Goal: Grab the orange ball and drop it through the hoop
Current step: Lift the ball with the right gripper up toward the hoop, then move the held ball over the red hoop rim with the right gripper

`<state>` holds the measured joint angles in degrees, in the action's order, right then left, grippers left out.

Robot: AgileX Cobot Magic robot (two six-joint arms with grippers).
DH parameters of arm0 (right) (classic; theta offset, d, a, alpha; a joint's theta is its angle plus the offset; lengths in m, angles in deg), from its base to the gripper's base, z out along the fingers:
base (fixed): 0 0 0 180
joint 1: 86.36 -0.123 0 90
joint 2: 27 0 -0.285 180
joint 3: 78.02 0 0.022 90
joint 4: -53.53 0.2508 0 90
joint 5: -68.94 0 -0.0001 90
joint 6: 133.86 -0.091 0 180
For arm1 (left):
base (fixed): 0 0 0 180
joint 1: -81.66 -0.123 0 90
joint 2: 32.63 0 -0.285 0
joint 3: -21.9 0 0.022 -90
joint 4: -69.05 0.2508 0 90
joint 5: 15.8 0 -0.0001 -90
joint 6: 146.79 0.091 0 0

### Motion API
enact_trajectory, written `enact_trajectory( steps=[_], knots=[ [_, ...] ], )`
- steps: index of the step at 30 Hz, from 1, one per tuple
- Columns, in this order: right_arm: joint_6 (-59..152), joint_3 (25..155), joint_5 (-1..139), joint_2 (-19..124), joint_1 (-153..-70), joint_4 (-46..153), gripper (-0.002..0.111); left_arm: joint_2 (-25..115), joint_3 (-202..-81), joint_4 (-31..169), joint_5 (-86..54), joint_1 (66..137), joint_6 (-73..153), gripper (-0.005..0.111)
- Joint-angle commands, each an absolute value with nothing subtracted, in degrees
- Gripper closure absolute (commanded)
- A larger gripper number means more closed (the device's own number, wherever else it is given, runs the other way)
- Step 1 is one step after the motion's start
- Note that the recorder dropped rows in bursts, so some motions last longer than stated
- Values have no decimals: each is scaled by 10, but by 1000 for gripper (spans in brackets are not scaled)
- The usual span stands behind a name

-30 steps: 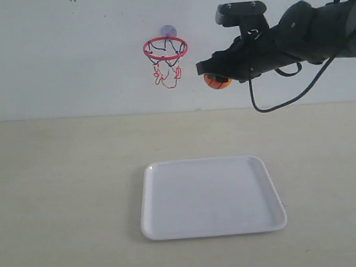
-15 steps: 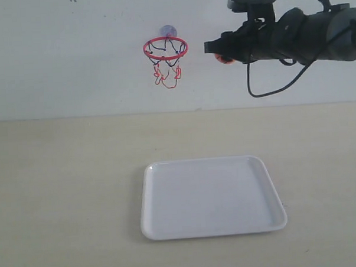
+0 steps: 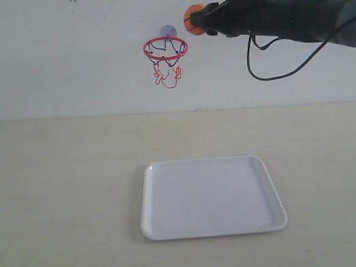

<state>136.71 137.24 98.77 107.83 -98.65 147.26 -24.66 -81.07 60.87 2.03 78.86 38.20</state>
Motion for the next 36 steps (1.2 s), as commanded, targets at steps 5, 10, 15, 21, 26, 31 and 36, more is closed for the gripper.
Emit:
enact_trajectory(
  steps=[5, 10, 15, 21, 26, 31, 36],
  knots=[
    [1473, 1375, 1012, 1080, -983, 1535, 109, -248, -809, 605, 16, 788, 378, 103],
    [1471, 1397, 1020, 1095, -1000, 1535, 109, -248, -809, 605, 16, 788, 378, 103],
    [1472, 1443, 979, 1123, -1036, 1535, 109, -248, -809, 605, 16, 788, 378, 103],
    [1473, 1460, 973, 1146, -1050, 1535, 109, -248, -809, 605, 16, 788, 378, 103],
    [1473, 1460, 965, 1152, -1050, 1535, 109, -248, -809, 605, 16, 788, 378, 103],
    [1473, 1460, 929, 1153, -1050, 1535, 109, -248, -809, 605, 16, 788, 378, 103],
    [1473, 1460, 904, 1153, -1050, 1535, 109, -248, -809, 605, 16, 788, 378, 103]
  ],
)
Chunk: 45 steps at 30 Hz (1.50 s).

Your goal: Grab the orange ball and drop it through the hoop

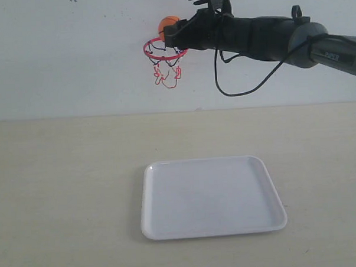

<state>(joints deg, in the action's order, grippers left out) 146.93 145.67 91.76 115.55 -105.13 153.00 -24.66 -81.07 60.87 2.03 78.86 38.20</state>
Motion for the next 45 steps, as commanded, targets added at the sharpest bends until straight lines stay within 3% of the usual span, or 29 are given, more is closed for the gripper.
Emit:
enact_trajectory(
  steps=[1, 24, 28, 32, 34, 42, 44, 45],
  knots=[
    [1473, 1460, 904, 1153, -1050, 1535, 109, -248, -809, 605, 16, 788, 378, 103],
    [1487, 1460, 888, 1153, -1053, 1535, 106, -248, -809, 605, 16, 788, 378, 103],
    [1487, 1460, 888, 1153, -1053, 1535, 85, -248, -809, 605, 16, 788, 378, 103],
    [1483, 1460, 882, 1153, -1053, 1535, 51, -248, -809, 605, 16, 788, 378, 103],
    [1483, 1460, 882, 1153, -1053, 1535, 44, -248, -809, 605, 16, 788, 378, 103],
    [1467, 1460, 882, 1153, -1053, 1535, 46, -248, -809, 605, 16, 788, 378, 103],
    [1451, 1460, 876, 1151, -1053, 1535, 54, -248, -809, 605, 16, 788, 378, 103],
    [1441, 1460, 868, 1148, -1053, 1535, 66, -248, -809, 605, 16, 788, 378, 103]
  ],
)
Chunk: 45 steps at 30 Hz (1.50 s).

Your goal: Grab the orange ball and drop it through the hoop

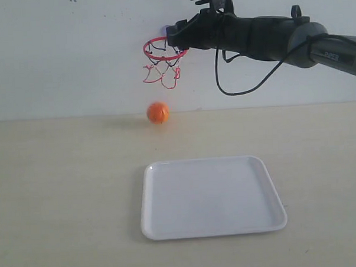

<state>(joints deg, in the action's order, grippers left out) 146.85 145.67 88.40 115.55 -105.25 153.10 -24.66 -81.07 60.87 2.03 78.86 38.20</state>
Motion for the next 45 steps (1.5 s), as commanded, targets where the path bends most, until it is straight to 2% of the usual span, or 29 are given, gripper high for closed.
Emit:
enact_trajectory(
  steps=[1, 2, 7, 10, 15, 20, 24, 32, 38, 45],
  knots=[
    [1434, 1460, 857, 1147, -1053, 1535, 76, -248, -809, 605, 16, 788, 378, 103],
    [1422, 1460, 828, 1140, -1053, 1535, 107, -248, -809, 605, 16, 788, 378, 103],
    [1410, 1458, 795, 1133, -1052, 1509, 107, -248, -809, 605, 16, 788, 378, 103],
    [1365, 1389, 792, 1094, -1048, 1460, 107, -248, -809, 605, 16, 788, 378, 103],
    [1267, 1131, 800, 928, -1005, 1453, 107, -248, -809, 605, 16, 788, 378, 103],
    [1289, 857, 777, 704, -983, 1438, 107, -248, -809, 605, 16, 788, 378, 103],
    [1285, 722, 773, 539, -983, 1440, 107, -248, -809, 605, 16, 788, 378, 103],
    [1285, 677, 773, 362, -983, 1440, 107, -248, -809, 605, 16, 788, 378, 103],
    [1285, 677, 771, 287, -984, 1440, 107, -248, -809, 605, 16, 788, 378, 103],
    [1276, 667, 685, 179, -983, 1440, 107, -248, -809, 605, 16, 788, 378, 103]
  ],
)
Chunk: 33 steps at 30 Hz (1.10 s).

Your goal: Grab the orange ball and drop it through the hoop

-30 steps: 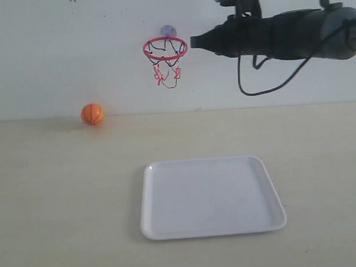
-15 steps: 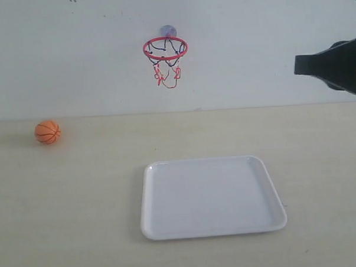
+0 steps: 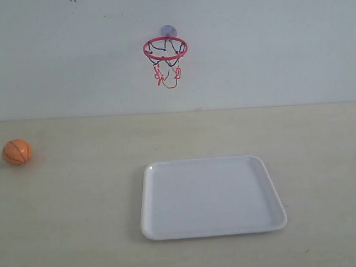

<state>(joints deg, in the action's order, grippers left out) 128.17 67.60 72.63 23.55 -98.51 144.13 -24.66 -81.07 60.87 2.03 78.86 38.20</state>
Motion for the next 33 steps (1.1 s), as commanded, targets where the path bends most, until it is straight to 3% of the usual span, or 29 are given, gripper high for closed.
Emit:
enact_trajectory(
  steps=[1, 7, 19, 33],
  knots=[
    [1278, 660, 671, 165, -983, 1440, 107, -248, -809, 605, 16, 788, 378, 103],
    [1277, 567, 614, 60, -976, 1440, 107, -248, -809, 605, 16, 788, 378, 103],
    [1261, 256, 614, -133, -915, 1440, 107, -248, -809, 605, 16, 788, 378, 103],
    [1223, 261, 614, -146, -915, 1443, 107, -248, -809, 605, 16, 788, 378, 103]
  ],
)
